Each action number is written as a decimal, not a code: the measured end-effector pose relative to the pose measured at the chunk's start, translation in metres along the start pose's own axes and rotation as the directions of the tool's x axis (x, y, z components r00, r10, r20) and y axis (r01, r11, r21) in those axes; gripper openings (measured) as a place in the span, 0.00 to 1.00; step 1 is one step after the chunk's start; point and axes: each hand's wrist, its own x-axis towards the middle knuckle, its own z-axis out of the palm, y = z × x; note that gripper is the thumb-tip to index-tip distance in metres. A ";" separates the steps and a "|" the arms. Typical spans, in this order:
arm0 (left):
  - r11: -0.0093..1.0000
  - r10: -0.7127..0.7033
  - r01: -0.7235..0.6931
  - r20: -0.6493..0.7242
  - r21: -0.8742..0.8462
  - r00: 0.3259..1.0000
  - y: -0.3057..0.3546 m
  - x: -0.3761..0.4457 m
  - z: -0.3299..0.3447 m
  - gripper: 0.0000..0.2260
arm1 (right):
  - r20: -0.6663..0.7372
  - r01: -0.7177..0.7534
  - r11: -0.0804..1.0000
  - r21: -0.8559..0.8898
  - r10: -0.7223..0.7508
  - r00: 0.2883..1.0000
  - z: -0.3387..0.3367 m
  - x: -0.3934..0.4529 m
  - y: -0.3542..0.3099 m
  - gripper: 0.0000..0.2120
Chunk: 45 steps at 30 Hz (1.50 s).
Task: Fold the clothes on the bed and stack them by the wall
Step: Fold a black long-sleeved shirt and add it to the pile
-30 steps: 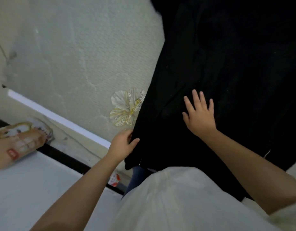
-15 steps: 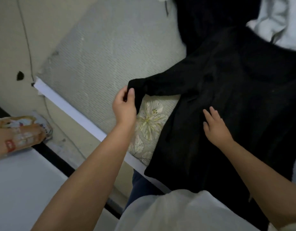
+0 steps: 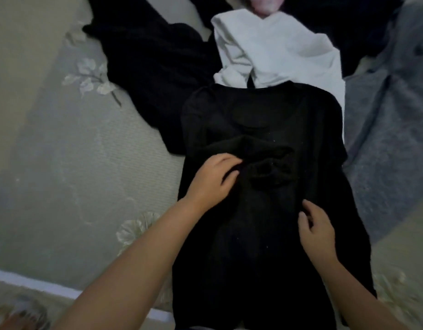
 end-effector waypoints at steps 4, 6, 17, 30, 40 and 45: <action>0.961 -0.210 0.210 -0.020 0.179 0.977 -0.064 0.001 -0.017 0.17 | -0.110 0.326 0.942 -0.078 -0.333 0.936 0.022 0.019 -0.031 0.20; 0.938 -0.164 0.135 0.067 0.319 0.984 -0.082 0.010 -0.026 0.25 | 0.010 0.475 0.816 -0.330 -0.500 0.866 0.034 0.034 -0.047 0.31; 0.901 -0.349 0.386 0.202 -0.195 0.915 -0.095 0.086 -0.072 0.11 | 0.004 0.234 0.871 0.431 -0.261 0.965 -0.021 0.077 -0.040 0.19; 0.767 -0.309 0.029 0.330 0.641 0.892 -0.125 0.093 -0.086 0.43 | -0.191 -0.144 0.985 0.097 0.160 0.968 -0.017 0.113 -0.031 0.14; 0.945 -0.298 0.319 -0.203 0.075 0.933 -0.132 0.078 -0.093 0.11 | -0.155 -0.092 0.979 0.181 0.121 0.980 -0.037 0.118 -0.021 0.10; 0.861 -0.291 0.417 0.391 -0.291 0.873 -0.116 0.112 -0.120 0.15 | -0.318 -0.061 0.978 0.202 0.124 0.940 -0.053 0.126 -0.017 0.12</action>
